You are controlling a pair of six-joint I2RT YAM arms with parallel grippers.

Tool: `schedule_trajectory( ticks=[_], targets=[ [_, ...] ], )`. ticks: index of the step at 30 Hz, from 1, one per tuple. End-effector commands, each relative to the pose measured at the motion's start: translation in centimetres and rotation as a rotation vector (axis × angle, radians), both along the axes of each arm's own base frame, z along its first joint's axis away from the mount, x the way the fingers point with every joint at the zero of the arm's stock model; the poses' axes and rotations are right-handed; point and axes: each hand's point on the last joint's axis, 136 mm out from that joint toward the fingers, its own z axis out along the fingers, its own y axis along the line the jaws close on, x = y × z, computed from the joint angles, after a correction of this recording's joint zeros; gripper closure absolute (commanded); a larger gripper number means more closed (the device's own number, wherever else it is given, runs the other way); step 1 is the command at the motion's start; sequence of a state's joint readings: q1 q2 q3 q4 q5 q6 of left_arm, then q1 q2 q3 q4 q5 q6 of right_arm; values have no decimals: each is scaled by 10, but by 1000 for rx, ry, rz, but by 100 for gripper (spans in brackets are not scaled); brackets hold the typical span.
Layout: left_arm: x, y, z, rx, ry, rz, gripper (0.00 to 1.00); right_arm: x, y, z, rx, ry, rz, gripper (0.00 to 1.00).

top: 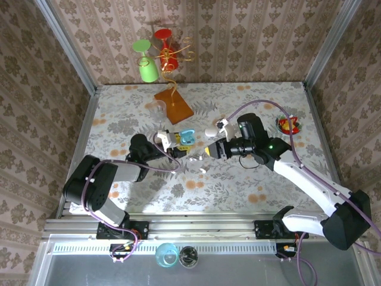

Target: Insert wireless bluetooth earbuds into charging case

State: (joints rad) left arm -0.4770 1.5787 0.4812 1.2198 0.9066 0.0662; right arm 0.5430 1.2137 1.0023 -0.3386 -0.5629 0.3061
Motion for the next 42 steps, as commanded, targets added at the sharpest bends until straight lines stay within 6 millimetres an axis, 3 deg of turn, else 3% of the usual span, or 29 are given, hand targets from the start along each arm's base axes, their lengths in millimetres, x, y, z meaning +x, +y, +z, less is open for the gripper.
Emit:
schedule_trajectory(
  ticks=[1, 18, 33, 42],
  targets=[
    [-13, -13, 9, -8, -79, -95, 66, 2, 12, 19, 45, -41, 80, 79],
    [-36, -21, 13, -5, -65, -240, 67, 19, 25, 18, 58, -34, 104, 79],
    [-36, -20, 19, -28, -82, -235, 68, 27, 20, -8, -21, 9, 67, 79],
    [-35, -21, 17, -26, -78, -232, 68, 31, 20, -13, -29, 19, 50, 65]
  ],
)
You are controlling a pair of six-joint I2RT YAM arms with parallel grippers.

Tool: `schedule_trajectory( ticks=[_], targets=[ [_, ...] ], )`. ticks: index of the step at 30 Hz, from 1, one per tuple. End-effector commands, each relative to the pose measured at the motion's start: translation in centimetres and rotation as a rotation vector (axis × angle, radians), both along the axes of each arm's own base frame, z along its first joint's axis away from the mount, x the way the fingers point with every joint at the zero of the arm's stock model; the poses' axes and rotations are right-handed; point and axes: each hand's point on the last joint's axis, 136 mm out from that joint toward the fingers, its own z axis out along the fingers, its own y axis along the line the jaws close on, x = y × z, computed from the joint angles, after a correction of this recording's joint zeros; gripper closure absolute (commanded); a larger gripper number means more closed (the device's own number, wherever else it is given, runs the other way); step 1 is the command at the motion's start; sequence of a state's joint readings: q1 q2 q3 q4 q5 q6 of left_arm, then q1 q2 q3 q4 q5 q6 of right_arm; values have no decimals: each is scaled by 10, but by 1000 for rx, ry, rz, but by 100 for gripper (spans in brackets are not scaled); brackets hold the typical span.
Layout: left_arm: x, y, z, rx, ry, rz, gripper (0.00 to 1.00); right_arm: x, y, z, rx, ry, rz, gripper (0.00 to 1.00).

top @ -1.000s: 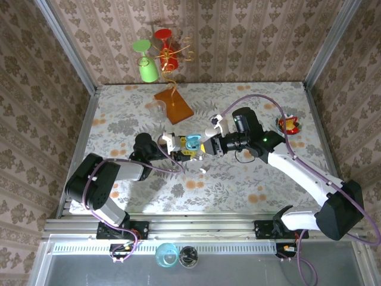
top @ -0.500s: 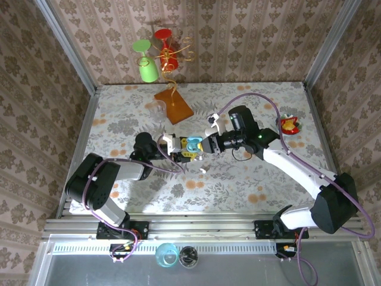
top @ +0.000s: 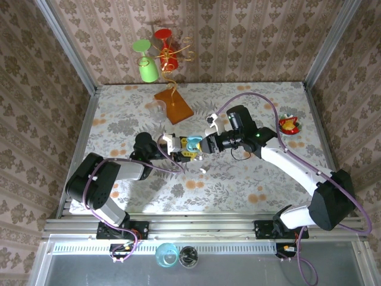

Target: Insert wireless bluetooth earbuds into charging case

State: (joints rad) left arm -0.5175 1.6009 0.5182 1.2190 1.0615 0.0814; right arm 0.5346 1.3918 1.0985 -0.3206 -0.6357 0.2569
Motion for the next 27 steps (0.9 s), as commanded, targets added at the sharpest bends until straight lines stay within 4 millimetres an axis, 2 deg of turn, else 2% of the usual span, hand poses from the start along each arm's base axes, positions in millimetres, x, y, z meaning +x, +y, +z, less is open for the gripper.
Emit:
schedule_trajectory(
  ticks=[1, 8, 14, 17, 21, 27],
  targets=[
    [-3, -4, 12, -29, -42, -35, 68, 6, -4, 10, -7, -42, -25, 62],
    [-2, -2, 8, -23, -35, -23, 68, 3, -11, 34, 50, -137, -42, 51],
    [-6, -3, 9, -24, -31, -45, 68, 18, -9, 49, 97, -165, -90, 35],
    [-6, -4, 9, -24, -25, -45, 68, 18, -1, 53, 120, -156, -52, 33],
    [-4, -4, 10, -26, -13, -32, 68, 7, 10, 56, 166, -130, 47, 34],
    [3, -4, 10, -28, 9, -2, 68, -1, 11, 44, 167, -94, 79, 39]
  ],
)
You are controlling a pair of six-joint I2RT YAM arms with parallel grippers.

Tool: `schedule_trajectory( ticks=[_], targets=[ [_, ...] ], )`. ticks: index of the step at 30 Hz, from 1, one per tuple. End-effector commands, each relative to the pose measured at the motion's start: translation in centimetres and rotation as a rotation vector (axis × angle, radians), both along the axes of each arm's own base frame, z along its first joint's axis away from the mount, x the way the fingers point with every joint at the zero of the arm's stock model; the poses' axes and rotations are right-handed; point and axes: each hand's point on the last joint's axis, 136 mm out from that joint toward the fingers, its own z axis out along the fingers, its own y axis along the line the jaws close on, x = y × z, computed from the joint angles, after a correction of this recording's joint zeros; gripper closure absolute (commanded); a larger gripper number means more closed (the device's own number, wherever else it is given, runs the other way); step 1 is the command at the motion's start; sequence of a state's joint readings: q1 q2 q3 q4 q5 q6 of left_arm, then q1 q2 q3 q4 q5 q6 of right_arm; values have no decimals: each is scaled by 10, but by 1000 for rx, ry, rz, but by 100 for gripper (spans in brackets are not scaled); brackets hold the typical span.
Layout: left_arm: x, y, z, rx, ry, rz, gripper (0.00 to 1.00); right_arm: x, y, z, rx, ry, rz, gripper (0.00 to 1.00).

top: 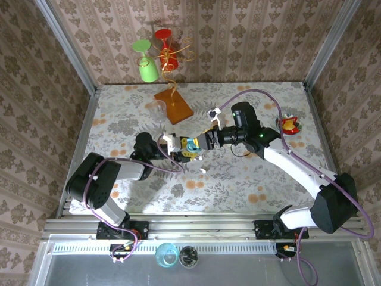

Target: Insert wireless bluetooth earbuds into charging case

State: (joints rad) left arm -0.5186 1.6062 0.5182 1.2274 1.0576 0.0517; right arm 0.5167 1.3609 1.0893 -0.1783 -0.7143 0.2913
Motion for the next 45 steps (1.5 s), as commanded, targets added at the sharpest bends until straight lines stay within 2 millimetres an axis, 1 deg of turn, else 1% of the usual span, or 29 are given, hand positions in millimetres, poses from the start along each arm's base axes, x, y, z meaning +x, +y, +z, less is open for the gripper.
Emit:
schedule_trajectory(
  ticks=[1, 3, 6, 8, 10, 12, 17, 19, 23, 24, 25, 28, 30, 37, 38, 40, 42, 43, 45],
  targets=[
    [4, -4, 11, -28, -18, 3, 68, -6, 4, 5, 33, -4, 51, 39],
    [6, -4, 12, -31, -16, 14, 68, -7, 3, 5, 31, -3, 45, 39],
    [9, -5, 15, -38, -12, 29, 68, -1, -3, 8, 31, -8, -18, 39],
    [15, -5, 19, -48, -8, 63, 68, 9, -12, 7, 41, 41, -115, 38],
    [20, -4, 22, -56, -3, 94, 68, 16, -21, 7, 93, 113, -185, 37],
    [25, -5, 26, -66, -5, 128, 68, 17, -26, 4, 152, 202, -210, 34],
    [34, -8, 28, -80, 0, 193, 68, 8, -20, -5, 264, 388, -164, 30],
    [33, -11, 30, -84, -9, 194, 68, 6, -16, -9, 299, 444, -145, 29],
    [30, -17, 34, -91, -17, 183, 68, 9, -11, -14, 347, 514, -133, 30],
    [29, -19, 34, -92, -21, 177, 68, 9, -10, -10, 360, 521, -123, 31],
    [29, -20, 35, -92, -21, 178, 68, 12, -7, -19, 360, 561, -119, 32],
    [30, -23, 34, -92, -21, 179, 68, 15, -3, -21, 387, 595, -103, 36],
    [31, -24, 33, -91, -20, 176, 68, 17, -2, -21, 398, 605, -101, 42],
    [31, -24, 32, -88, -27, 174, 67, 21, -6, -23, 411, 609, -122, 71],
    [31, -23, 33, -88, -28, 176, 67, 22, -7, -23, 411, 606, -125, 74],
    [32, -23, 32, -86, -27, 178, 66, 24, -8, -25, 409, 608, -137, 78],
    [32, -21, 31, -83, -25, 179, 64, 32, -16, -31, 408, 599, -193, 81],
    [33, -19, 30, -81, -17, 180, 62, 38, -22, -34, 407, 586, -232, 83],
    [35, -16, 29, -75, 0, 187, 53, 46, -38, -45, 388, 578, -321, 84]
  ],
)
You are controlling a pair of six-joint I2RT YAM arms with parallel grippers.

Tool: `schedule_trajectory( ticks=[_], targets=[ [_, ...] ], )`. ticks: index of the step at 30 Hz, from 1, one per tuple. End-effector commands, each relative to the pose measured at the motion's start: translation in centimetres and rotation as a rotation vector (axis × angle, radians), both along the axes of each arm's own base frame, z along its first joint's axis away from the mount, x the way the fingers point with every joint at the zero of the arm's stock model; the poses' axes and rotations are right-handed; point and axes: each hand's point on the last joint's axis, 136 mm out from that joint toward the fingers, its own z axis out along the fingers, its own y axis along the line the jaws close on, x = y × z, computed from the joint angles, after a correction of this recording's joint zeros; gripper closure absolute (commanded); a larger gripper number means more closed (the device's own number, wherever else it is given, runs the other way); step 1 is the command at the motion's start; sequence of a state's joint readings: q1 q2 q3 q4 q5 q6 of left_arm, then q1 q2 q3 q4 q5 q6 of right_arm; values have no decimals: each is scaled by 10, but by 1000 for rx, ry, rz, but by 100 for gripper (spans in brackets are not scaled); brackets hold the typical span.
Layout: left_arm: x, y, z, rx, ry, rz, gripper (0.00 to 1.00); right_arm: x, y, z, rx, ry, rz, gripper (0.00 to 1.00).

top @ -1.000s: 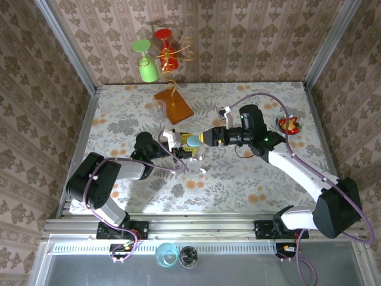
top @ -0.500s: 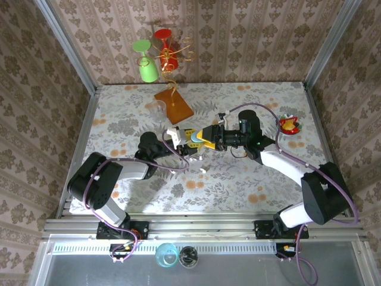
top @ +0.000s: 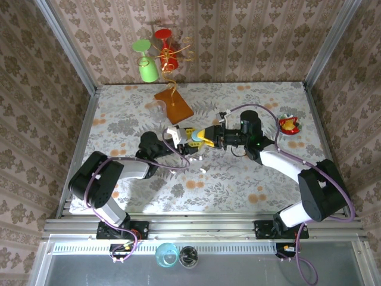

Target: Insert wireless bluetooth earbuds into charging case

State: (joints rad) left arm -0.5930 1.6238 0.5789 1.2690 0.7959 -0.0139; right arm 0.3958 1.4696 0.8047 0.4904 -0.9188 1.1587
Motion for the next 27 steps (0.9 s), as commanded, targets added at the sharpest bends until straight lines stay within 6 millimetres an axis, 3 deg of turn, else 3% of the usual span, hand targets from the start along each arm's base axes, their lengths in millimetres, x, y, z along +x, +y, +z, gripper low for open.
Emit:
schedule_trajectory(
  ticks=[1, 5, 8, 11, 16, 22, 25, 27],
  targets=[
    [6, 7, 1, 7, -2, 12, 44, 24, -34, -17, -74, 13, -182, 85],
    [7, 16, -12, 74, -2, 55, 12, 34, -68, -50, -183, 48, -299, 86],
    [9, 22, -21, 149, -3, 96, 2, 38, -100, -85, -300, 113, -408, 87],
    [10, 27, -28, 228, -9, 130, 0, 32, -137, -119, -468, 150, -538, 88],
    [9, 35, -30, 296, -15, 168, 0, 20, -171, -160, -583, 222, -629, 87],
    [13, 41, -30, 320, -17, 213, 0, 9, -181, -201, -659, 301, -634, 85],
    [18, 43, -29, 329, -5, 242, 0, 7, -184, -206, -665, 307, -648, 81],
    [21, 46, -31, 341, 1, 267, 0, 7, -186, -203, -681, 296, -650, 71]
  ],
)
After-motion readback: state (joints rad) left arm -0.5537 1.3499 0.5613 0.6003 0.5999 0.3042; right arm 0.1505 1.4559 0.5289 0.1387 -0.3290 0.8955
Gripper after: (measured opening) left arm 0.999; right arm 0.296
